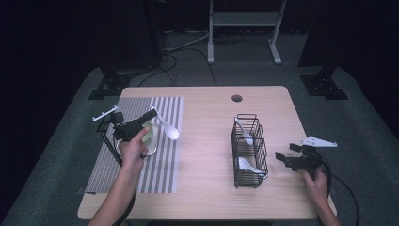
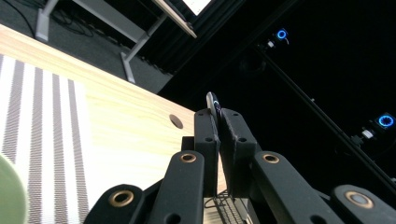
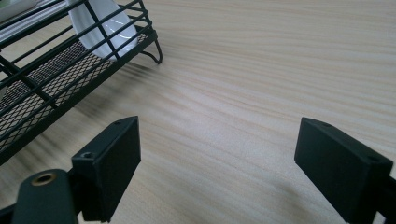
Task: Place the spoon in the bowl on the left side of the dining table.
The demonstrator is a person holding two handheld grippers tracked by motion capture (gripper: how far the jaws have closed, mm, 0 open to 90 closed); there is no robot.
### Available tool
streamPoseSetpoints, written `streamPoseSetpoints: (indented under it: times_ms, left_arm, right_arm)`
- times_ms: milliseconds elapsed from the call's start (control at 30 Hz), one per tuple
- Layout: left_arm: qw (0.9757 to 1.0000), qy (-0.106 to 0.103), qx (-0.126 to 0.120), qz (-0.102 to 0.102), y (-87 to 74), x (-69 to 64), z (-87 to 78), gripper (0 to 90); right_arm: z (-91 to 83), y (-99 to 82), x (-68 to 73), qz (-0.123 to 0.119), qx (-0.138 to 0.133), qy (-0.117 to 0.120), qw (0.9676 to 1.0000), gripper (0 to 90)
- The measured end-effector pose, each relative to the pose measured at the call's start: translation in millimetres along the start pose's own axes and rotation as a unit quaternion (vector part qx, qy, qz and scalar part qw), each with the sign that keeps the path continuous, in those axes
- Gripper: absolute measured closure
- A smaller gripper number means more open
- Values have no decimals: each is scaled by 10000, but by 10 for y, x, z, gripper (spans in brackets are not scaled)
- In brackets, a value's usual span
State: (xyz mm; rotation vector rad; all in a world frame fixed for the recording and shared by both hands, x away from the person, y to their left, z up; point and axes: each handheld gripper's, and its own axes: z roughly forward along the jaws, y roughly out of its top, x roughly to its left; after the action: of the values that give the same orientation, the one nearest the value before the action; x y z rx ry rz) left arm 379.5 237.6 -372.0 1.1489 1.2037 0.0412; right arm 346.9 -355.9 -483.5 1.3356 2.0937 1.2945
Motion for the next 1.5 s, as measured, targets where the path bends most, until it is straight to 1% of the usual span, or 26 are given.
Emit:
streamPoseSetpoints:
  times_ms: [300,467,500,767,1133,1367,1433,1500]
  left_arm:
    - [9998,163,-134,-36,80,103,-79,858]
    - [9996,214,-172,-29,111,152,-111,857]
    - [9995,217,-206,-57,114,159,-117,858]
    - [9992,301,-264,-77,136,233,-160,857]
    - [9980,452,-418,-131,212,342,-244,858]
    - [9974,496,-491,-161,252,385,-276,858]
    - [9973,522,-493,-141,262,401,-289,858]
    - [9971,530,-521,-169,270,420,-300,858]
  right_arm:
    - [1,1,0,10,7,-5,10000,134]
    - [1,1,1,0,7,-12,10000,134]
    - [1,1,1,5,6,-12,10000,134]
    - [2,1,2,-4,13,-24,10000,134]
    - [4,1,7,-11,24,-47,10000,134]
    - [4,1,7,-10,25,-50,10000,134]
    - [4,2,7,-10,27,-49,10000,134]
    - [4,2,6,-10,24,-52,10000,134]
